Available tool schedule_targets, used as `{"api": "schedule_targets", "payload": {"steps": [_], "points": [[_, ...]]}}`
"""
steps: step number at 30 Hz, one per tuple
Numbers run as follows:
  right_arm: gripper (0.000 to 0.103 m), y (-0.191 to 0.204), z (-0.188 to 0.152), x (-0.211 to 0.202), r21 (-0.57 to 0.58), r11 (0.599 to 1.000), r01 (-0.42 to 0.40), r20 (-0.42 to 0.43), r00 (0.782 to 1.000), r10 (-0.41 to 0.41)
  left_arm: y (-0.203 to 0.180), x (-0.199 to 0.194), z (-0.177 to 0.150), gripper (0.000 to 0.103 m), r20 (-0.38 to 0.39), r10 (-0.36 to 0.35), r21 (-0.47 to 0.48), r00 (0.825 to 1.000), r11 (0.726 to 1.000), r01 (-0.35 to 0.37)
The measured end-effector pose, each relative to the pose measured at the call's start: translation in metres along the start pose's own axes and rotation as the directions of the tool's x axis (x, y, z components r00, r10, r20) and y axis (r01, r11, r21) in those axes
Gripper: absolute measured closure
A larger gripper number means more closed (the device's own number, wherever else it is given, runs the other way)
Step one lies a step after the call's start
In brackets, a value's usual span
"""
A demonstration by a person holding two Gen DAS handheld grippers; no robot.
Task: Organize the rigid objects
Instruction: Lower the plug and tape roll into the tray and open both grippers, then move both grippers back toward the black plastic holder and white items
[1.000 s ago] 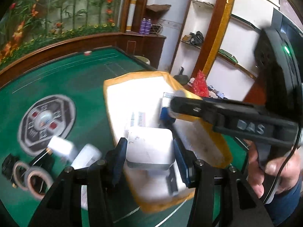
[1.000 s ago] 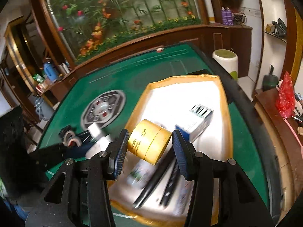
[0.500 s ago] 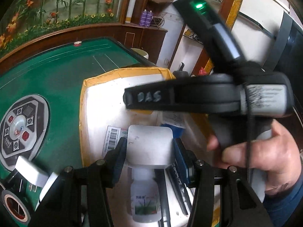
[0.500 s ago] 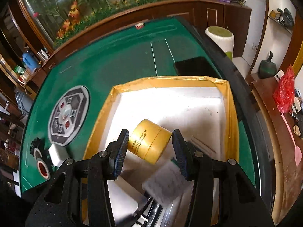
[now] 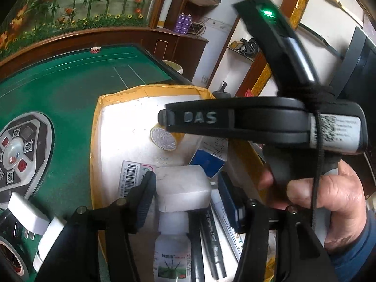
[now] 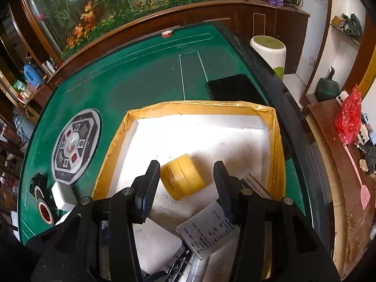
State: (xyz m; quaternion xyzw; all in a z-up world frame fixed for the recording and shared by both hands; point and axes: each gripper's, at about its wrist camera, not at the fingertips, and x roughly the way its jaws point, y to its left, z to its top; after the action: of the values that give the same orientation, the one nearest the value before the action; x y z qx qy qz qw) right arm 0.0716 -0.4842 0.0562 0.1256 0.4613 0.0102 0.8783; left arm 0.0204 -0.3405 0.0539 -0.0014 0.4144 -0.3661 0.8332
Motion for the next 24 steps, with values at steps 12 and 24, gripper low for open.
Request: {"api": "schedule_targets", "payload": {"steps": [12,24], "points": [[0.056,0.026,-0.034,-0.063,0.035,0.997,-0.063,0.164,0.985,0.057,0.000,-0.043,-0.013,0.036,0.041,-0.040,0.022,0.998,0.999,0.039],[0.055,0.106,-0.063,-0.088,-0.017,0.984,-0.179,0.258,0.950,0.177,0.050,-0.106,-0.037,0.036,0.098,0.020,-0.002,0.995,1.000,-0.020]]}}
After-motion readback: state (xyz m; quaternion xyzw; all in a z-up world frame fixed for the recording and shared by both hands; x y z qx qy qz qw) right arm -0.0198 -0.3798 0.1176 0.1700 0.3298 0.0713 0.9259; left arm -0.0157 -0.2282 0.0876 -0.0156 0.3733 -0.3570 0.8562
